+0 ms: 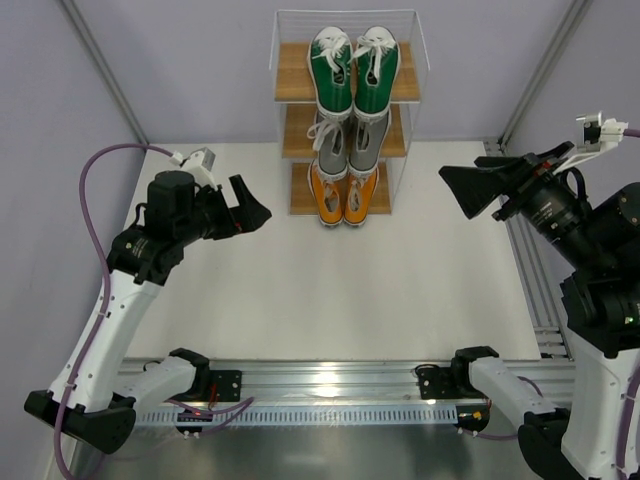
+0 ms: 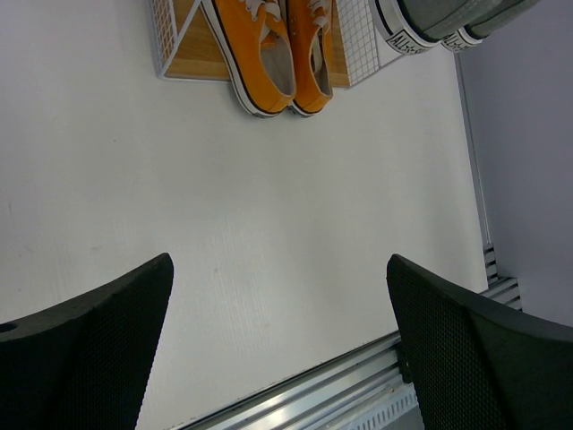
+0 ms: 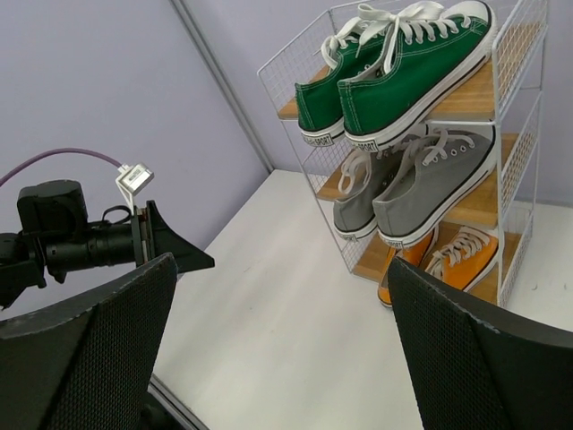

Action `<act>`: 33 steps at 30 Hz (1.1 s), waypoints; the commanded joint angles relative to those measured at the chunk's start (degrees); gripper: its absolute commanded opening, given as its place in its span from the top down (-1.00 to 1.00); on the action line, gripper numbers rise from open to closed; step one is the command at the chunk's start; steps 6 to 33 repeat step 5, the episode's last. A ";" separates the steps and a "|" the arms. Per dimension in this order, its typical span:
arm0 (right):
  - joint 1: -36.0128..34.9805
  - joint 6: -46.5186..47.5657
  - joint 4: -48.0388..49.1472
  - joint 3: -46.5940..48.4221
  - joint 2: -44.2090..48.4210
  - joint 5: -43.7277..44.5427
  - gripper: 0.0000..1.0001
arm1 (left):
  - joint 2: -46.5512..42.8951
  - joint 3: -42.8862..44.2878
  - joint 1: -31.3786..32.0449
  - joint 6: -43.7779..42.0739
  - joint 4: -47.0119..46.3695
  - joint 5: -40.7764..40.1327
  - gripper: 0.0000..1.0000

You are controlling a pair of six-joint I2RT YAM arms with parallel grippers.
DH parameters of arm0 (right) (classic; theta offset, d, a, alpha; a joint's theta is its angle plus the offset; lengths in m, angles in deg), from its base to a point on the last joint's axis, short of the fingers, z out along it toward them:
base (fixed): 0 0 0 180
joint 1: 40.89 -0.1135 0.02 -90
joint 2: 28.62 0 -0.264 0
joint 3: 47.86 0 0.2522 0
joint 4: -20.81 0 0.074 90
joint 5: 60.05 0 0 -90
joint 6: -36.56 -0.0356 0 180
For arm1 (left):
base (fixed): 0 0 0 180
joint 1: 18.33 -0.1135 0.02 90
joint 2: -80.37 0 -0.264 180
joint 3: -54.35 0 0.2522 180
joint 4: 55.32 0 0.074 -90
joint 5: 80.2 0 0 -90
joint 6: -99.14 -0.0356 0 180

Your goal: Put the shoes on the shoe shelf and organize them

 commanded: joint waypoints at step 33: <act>0.02 -1.13 -2.51 2.19 -2.71 -4.33 -0.99 | -0.18 1.28 -0.28 -1.11 -1.69 1.47 -0.99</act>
